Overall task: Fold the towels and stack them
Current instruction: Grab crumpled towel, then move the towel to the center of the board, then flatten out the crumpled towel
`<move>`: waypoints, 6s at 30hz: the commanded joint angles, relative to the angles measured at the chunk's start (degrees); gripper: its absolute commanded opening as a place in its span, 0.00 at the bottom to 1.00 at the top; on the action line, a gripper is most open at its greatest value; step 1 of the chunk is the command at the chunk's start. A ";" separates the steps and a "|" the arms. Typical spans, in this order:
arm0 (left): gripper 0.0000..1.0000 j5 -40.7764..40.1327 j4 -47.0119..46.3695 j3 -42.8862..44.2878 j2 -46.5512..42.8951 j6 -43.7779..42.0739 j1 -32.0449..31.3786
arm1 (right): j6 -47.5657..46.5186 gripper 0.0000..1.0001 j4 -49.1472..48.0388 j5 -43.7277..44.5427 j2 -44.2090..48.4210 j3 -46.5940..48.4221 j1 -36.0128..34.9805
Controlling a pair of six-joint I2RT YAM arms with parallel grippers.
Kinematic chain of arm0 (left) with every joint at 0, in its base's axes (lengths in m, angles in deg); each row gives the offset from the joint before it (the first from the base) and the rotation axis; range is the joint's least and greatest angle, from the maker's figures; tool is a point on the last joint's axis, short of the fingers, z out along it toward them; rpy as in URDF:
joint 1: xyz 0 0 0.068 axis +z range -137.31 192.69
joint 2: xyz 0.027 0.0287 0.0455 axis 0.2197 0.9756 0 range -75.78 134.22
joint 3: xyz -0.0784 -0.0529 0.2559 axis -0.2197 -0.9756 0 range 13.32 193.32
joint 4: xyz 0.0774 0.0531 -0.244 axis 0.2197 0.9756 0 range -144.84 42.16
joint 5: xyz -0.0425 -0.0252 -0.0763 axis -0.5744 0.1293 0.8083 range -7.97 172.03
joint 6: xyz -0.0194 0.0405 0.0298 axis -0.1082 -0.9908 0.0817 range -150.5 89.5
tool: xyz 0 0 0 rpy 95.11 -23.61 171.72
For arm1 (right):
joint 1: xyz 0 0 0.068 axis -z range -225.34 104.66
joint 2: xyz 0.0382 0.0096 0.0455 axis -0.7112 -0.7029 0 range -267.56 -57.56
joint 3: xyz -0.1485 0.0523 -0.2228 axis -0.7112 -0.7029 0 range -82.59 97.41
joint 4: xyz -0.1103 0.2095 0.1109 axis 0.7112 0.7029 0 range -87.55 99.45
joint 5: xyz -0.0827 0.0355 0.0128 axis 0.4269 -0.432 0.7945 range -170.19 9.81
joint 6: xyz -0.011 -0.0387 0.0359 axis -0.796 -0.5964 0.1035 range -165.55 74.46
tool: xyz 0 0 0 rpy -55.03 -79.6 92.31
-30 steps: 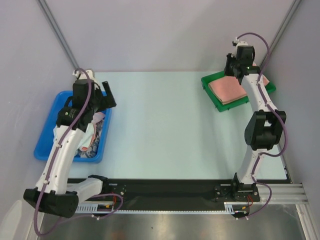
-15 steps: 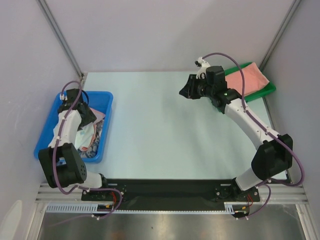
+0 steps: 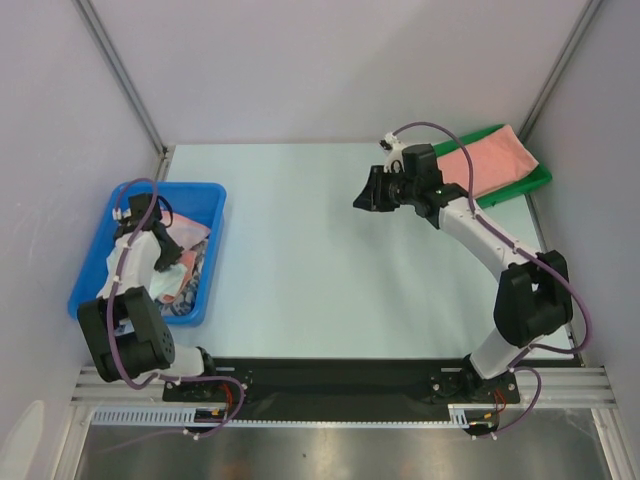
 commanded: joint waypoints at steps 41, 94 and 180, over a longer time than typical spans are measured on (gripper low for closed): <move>0.10 31.74 -23.12 2.55 -4.82 7.72 -53.90 | 2.09 0.85 -0.65 2.70 22.08 -18.99 -2.34; 0.67 24.71 -9.69 3.66 3.62 -10.28 -45.64 | -24.19 0.00 -23.07 -18.29 -1.31 -24.29 -0.33; 0.00 4.48 8.24 67.06 26.15 -34.02 -46.36 | -51.09 0.00 -1.62 3.08 0.85 13.40 7.31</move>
